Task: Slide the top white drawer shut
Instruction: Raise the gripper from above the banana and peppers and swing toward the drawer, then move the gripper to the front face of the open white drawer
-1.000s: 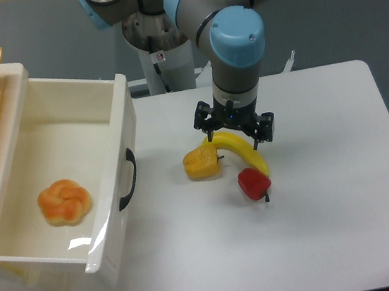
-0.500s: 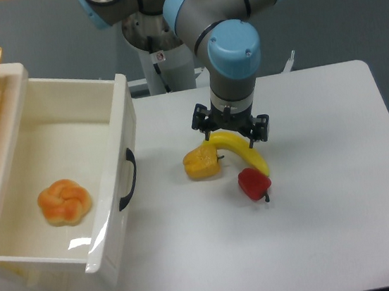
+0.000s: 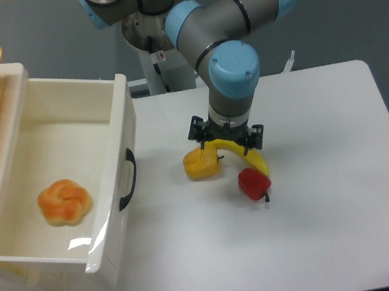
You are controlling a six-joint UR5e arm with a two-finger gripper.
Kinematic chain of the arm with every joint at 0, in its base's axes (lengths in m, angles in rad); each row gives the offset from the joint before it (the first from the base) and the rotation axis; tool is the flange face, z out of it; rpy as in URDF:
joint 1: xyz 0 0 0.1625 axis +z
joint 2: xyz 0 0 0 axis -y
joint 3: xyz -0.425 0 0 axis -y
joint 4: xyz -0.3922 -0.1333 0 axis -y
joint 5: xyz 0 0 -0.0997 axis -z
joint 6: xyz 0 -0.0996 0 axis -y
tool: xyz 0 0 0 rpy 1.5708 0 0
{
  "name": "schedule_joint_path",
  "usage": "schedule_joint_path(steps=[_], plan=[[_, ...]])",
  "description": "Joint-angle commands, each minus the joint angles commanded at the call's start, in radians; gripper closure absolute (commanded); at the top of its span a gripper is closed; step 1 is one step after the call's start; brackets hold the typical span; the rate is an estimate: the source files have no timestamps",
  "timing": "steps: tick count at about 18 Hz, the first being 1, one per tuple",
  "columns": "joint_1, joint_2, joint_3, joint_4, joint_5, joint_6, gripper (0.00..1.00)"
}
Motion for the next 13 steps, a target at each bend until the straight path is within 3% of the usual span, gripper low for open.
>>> schedule_joint_path(steps=[13], plan=[[-0.041,-0.051,0.023,0.002,-0.126,-0.103,0.0]])
